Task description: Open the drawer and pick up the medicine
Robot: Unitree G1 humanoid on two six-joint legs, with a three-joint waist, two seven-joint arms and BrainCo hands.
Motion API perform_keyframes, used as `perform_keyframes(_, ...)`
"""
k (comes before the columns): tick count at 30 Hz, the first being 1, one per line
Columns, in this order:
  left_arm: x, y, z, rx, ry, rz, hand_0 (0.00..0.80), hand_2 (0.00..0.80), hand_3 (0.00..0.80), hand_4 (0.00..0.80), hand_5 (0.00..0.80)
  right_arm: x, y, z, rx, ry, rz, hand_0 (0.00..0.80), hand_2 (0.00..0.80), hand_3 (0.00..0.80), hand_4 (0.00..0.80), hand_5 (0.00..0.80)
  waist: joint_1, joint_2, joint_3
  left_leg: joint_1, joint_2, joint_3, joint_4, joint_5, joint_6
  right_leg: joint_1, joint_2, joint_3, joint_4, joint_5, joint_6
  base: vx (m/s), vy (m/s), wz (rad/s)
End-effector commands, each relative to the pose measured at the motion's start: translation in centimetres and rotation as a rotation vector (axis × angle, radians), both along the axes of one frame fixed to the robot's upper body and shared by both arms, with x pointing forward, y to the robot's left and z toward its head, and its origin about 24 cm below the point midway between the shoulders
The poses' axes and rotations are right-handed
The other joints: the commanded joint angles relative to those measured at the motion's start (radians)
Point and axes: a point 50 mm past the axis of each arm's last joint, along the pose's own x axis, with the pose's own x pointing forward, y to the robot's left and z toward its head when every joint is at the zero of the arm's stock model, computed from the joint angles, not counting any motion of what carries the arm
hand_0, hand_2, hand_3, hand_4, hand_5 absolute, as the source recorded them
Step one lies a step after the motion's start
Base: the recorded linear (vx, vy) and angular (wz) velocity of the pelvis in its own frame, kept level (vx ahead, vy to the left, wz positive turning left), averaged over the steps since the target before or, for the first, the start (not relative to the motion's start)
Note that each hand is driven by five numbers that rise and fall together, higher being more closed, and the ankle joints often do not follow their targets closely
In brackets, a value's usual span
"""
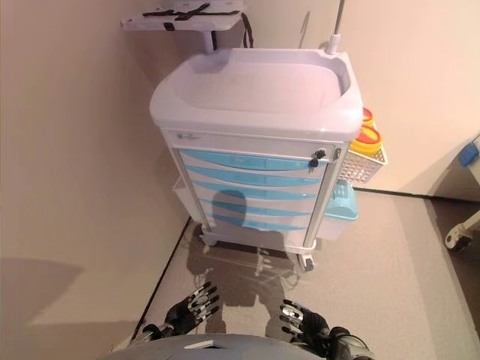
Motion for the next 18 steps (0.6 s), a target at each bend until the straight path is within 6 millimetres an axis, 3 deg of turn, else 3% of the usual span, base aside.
perform_keyframes(1,2.16,-0.96,0.37,-0.032,-0.032,-0.035,0.000,0.000,0.000,0.000,0.000,1.64,1.31,0.19,0.027,-0.040,0.035,0.000,0.000,0.000,0.000,0.000,0.011,-0.021,0.029,-0.008,-0.085,0.011,0.006,-0.078,0.029,0.012,0.021,-0.018,0.037,-0.066,0.030,0.000,0.000,0.00)
perform_keyframes(18,2.13,-1.23,0.44,-0.077,-0.035,-0.015,0.000,0.000,0.000,0.000,0.000,1.62,1.40,0.16,0.030,-0.036,0.032,0.000,0.000,0.000,0.000,0.000,0.014,-0.022,0.031,-0.008,-0.085,0.006,0.006,-0.079,0.031,0.011,0.020,-0.018,0.038,-0.065,0.029,0.000,0.000,0.00)
